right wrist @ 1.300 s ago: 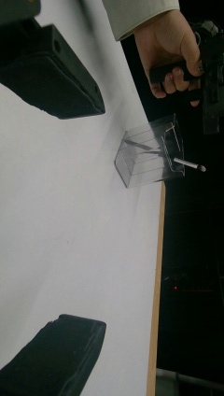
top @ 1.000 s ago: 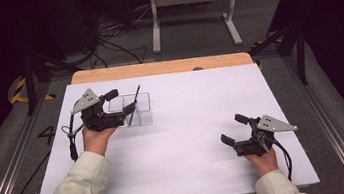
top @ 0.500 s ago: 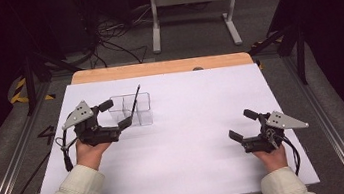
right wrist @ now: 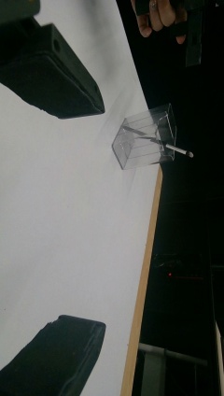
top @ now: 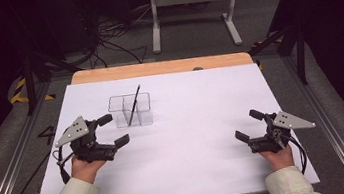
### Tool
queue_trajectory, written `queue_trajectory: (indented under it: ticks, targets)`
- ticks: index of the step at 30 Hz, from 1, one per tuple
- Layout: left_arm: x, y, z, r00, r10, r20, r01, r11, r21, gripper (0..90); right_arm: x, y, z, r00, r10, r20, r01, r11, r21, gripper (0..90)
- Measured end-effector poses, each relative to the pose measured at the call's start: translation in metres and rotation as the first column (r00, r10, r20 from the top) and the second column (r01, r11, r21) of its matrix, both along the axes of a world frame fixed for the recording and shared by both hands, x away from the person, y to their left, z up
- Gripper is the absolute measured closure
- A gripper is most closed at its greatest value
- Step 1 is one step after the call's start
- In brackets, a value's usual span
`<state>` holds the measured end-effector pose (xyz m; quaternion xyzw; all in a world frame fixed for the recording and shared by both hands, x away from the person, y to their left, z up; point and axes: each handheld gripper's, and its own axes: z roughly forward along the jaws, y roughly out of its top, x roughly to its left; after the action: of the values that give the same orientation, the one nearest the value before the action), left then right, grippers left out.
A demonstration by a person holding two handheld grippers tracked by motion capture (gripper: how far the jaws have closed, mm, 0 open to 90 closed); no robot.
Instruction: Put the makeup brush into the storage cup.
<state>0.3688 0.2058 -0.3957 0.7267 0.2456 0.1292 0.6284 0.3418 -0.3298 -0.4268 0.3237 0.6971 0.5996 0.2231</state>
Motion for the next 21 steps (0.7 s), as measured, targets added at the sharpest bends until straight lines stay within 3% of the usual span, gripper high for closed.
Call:
queue_trajectory:
  ticks: [3, 15, 21]
  targets:
    - [-0.004, 0.001, -0.003, 1.0000, -0.008, 0.001, 0.008, 0.9999, 0.013, 2.8, -0.001, 0.000, -0.002, 0.9998, 0.019, -0.004, -0.019, 1.000, -0.004, 0.1]
    - [-0.012, 0.011, -0.028, 0.9985, -0.048, -0.027, 0.047, 0.9987, -0.017, 2.5, -0.003, 0.003, -0.009, 0.9979, 0.064, 0.010, -0.064, 0.998, -0.021, 0.0]
    - [-0.016, 0.016, -0.037, 0.9983, -0.040, -0.042, 0.039, 0.9989, -0.026, 2.7, -0.004, 0.006, -0.013, 0.9964, 0.084, 0.007, -0.084, 0.996, -0.029, 0.0]
